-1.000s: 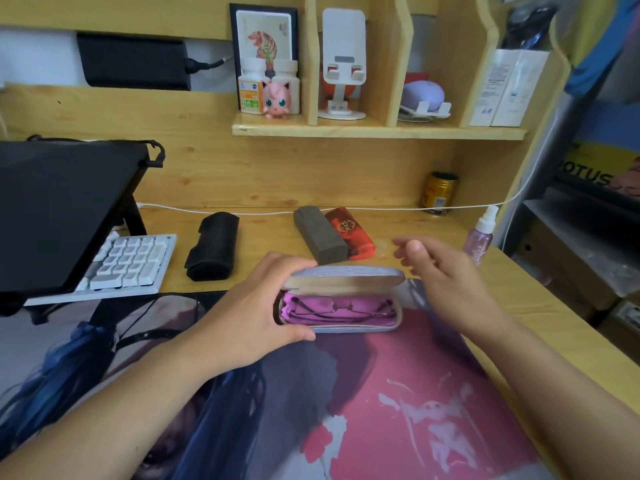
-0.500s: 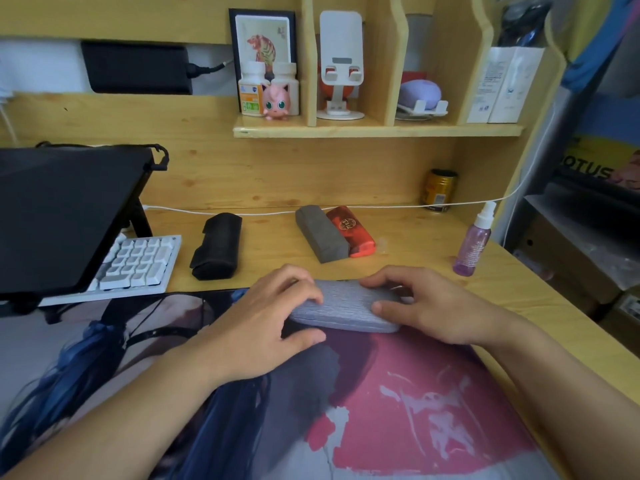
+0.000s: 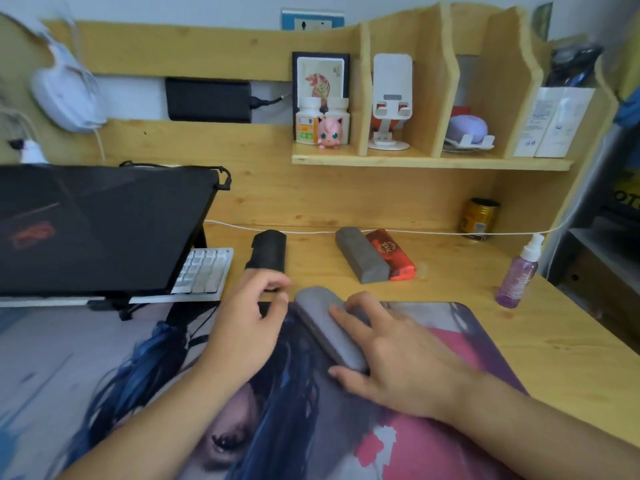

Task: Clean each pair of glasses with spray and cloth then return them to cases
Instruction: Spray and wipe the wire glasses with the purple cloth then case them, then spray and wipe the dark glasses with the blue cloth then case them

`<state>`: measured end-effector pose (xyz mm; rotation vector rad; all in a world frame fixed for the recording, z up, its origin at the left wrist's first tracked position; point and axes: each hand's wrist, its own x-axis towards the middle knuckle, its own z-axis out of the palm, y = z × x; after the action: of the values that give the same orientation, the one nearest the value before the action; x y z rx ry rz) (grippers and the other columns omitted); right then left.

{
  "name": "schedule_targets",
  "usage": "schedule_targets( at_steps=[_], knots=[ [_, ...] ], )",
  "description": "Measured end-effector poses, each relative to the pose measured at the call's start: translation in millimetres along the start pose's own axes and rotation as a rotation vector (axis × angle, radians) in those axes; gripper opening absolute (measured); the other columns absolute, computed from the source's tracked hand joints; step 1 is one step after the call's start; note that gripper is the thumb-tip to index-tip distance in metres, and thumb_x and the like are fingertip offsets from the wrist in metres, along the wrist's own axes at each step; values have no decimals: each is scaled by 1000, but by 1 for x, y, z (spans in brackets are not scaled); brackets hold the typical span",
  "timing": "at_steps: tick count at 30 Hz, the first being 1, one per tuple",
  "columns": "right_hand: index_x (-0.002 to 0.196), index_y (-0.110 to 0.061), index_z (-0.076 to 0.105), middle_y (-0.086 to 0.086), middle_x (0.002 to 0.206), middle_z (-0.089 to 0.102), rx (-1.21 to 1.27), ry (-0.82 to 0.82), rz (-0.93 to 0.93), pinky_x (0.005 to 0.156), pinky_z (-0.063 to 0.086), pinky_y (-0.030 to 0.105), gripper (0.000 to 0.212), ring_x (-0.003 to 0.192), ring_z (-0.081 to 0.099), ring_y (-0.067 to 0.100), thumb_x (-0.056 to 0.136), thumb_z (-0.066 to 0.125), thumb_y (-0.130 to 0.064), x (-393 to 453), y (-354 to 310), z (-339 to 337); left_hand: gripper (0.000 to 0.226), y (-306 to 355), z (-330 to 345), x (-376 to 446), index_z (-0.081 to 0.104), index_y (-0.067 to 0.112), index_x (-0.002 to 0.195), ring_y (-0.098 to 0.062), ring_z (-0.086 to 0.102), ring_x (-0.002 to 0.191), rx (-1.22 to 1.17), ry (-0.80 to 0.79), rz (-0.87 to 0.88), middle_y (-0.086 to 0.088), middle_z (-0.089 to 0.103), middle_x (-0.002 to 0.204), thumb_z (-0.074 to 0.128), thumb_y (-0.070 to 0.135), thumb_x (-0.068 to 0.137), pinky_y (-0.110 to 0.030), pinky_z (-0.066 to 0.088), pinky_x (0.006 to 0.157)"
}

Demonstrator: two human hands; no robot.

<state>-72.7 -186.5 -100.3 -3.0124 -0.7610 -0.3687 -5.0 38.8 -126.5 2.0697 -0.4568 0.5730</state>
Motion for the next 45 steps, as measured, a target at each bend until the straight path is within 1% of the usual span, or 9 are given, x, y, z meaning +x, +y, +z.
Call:
schedule_targets(
  at_steps=[4,7,12,17,22,32,35,39,45],
  knots=[
    [120,-8,62,9,106,56,-273,173,36,85,44,44,72,97,53,31,90,37,-68,75,3,28,21,-12,-1,10,64,29,98,6,56,98,17,124,-121,14,60,103,62,9,95,-15,45,81],
    [124,-4,60,12,112,55,-399,97,115,90,36,45,75,104,44,32,93,32,-67,118,17,38,18,-19,-3,9,60,31,110,0,57,103,-53,110,-204,8,59,109,62,20,97,-28,50,88],
    [126,-7,61,13,121,54,-514,48,260,105,28,47,78,116,41,32,94,25,-68,143,45,41,29,-21,-4,11,53,31,124,-5,52,105,-8,88,-216,8,53,115,61,23,98,-14,39,76],
    [139,-20,52,13,135,49,-114,117,401,110,30,49,82,126,40,36,91,16,-75,141,63,32,34,-25,-2,10,54,33,123,-14,47,119,26,65,-225,7,47,119,64,17,95,-36,48,96],
    [127,-11,57,19,133,58,157,-82,679,104,38,45,47,123,47,38,108,20,-33,139,118,14,44,-26,1,16,54,32,136,-17,35,131,160,-10,-174,8,37,130,62,16,96,-29,40,100],
    [109,-9,65,17,121,61,166,-220,689,100,44,44,63,118,52,36,101,29,-59,157,126,33,65,-38,24,49,32,27,154,-29,35,143,401,-109,-253,-6,22,159,58,40,95,-45,43,110],
    [117,-9,64,18,124,61,283,-84,715,98,48,44,54,113,57,37,101,37,-54,147,124,30,68,-35,36,69,32,23,152,-33,42,135,486,-92,-321,-12,31,153,60,41,93,-44,46,98],
    [128,-14,61,8,128,57,352,438,577,104,40,35,34,122,50,27,101,50,-33,98,91,12,60,-23,32,68,43,21,145,-36,53,119,410,47,-315,-11,47,139,62,27,89,-40,43,82],
    [132,-23,57,6,125,66,1629,254,541,86,57,38,31,104,68,21,104,49,-35,26,29,-13,57,67,46,-7,50,20,138,-25,46,132,189,47,211,-4,40,144,69,31,86,-37,49,101]
  ],
)
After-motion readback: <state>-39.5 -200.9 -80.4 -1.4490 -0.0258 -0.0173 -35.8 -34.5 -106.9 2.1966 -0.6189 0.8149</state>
